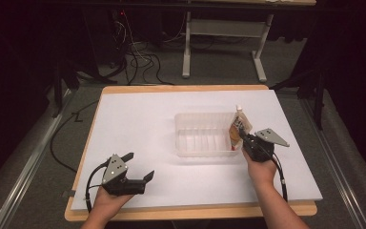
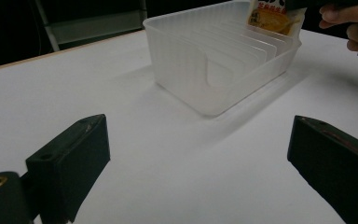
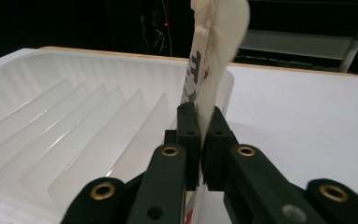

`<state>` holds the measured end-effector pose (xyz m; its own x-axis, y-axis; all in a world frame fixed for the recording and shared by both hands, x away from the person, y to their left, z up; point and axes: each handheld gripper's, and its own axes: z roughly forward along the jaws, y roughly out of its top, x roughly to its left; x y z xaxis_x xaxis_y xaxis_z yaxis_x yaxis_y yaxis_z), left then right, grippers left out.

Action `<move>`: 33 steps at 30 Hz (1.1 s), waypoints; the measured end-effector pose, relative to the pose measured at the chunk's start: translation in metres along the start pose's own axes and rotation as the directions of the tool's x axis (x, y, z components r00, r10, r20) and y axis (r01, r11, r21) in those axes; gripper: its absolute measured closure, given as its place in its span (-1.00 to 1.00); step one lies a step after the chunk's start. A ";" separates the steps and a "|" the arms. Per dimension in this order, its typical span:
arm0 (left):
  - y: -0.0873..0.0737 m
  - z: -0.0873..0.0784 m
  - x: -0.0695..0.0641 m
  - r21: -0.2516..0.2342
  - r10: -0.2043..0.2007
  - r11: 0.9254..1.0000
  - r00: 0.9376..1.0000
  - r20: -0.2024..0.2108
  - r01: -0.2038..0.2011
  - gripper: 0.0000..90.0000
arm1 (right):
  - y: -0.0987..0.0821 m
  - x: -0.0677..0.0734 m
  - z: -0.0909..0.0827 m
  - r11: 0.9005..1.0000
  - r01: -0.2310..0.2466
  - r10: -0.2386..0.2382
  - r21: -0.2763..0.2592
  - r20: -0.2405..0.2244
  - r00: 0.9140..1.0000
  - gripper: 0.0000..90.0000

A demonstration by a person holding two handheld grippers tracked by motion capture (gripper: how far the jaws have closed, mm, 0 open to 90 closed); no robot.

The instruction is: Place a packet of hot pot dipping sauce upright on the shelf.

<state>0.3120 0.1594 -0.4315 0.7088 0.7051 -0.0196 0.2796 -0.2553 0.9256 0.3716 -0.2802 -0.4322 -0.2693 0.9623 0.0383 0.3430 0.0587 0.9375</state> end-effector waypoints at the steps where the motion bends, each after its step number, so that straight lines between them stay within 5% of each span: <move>1: 0.000 0.000 0.000 0.001 0.000 1.000 1.000 0.001 0.000 -0.86 | 0.000 0.000 0.000 1.000 -0.001 0.001 0.002 0.000 1.000 0.90; 11: 0.000 0.000 0.000 0.003 0.002 1.000 1.000 -0.002 -0.002 -0.86 | 0.010 0.000 -0.004 1.000 -0.004 0.004 0.007 -0.039 0.999 0.46; 21: -0.001 0.002 0.000 0.019 0.009 1.000 1.000 0.000 -0.009 -0.86 | 0.026 -0.001 -0.010 0.999 -0.015 0.019 0.033 -0.117 0.993 -0.38; 25: -0.002 0.003 0.001 0.026 0.009 1.000 1.000 -0.001 -0.009 -0.86 | 0.027 -0.004 -0.017 1.000 0.012 -0.010 0.024 -0.107 0.994 -0.65; 33: -0.003 0.002 0.001 0.029 0.008 1.000 1.000 -0.007 -0.007 -0.86 | 0.029 -0.015 -0.037 1.000 0.028 -0.027 0.010 -0.110 0.994 -0.70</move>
<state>0.3134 0.1596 -0.4350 0.7063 0.7078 -0.0100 0.2930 -0.2794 0.9144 0.3522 -0.3029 -0.3926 -0.3758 0.9253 0.0509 0.3444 0.0885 0.9346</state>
